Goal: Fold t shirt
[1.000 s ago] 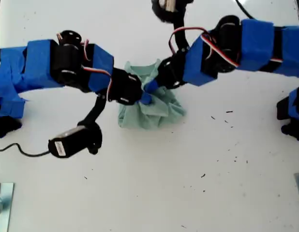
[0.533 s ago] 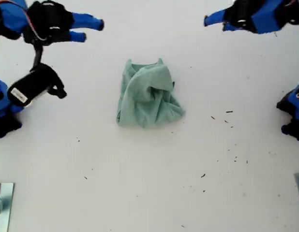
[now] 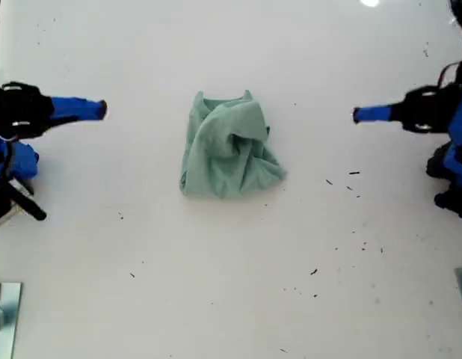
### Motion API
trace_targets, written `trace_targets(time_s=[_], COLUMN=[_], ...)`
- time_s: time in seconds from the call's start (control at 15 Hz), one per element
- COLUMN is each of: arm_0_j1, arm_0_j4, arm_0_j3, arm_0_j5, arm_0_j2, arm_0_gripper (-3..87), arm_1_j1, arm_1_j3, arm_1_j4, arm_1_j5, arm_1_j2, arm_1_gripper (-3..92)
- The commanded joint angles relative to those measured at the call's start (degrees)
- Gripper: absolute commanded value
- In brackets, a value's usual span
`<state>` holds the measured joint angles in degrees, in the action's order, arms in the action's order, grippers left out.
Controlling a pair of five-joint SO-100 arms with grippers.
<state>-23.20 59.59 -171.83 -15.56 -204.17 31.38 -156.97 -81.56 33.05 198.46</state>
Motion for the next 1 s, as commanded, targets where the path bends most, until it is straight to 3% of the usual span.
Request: trace_targets(time_s=[0.0, 0.07, 0.13, 0.27, 0.4, 0.67, 0.93], arm_0_j1=[3.6, 4.7, 5.2, 6.2, 5.3, 5.6, 5.4], arm_0_j4=[-1.0, -1.4, -2.3, -3.2, -1.5, -1.4, -1.1], arm_0_j3=[-5.0, -6.3, -8.6, -13.2, -13.4, -13.8, -13.8], arm_0_j5=[0.9, 0.9, 0.9, 1.2, 1.0, 1.3, 2.5], arm_0_j2=[-2.4, -2.4, -2.4, -2.4, -2.4, -2.4, -2.4], arm_0_gripper=[-0.1, -0.1, -0.1, -0.1, -0.1, -0.1, 0.6], arm_1_j1=[-6.6, -7.3, -12.0, -22.7, -31.7, -41.7, -34.2], arm_1_j3=[-4.0, -3.6, -1.8, 7.7, 22.3, 55.0, 60.3], arm_1_j4=[1.4, 2.0, 7.8, 25.4, 36.8, 38.7, 36.7], arm_1_j5=[-2.6, -2.0, 0.3, 2.8, 6.0, 8.2, 13.0], arm_1_j2=[2.3, 2.3, 0.2, -24.7, -50.2, -91.1, -95.4], arm_1_gripper=[2.4, 2.4, 2.4, 2.5, 2.5, 2.5, 2.5])
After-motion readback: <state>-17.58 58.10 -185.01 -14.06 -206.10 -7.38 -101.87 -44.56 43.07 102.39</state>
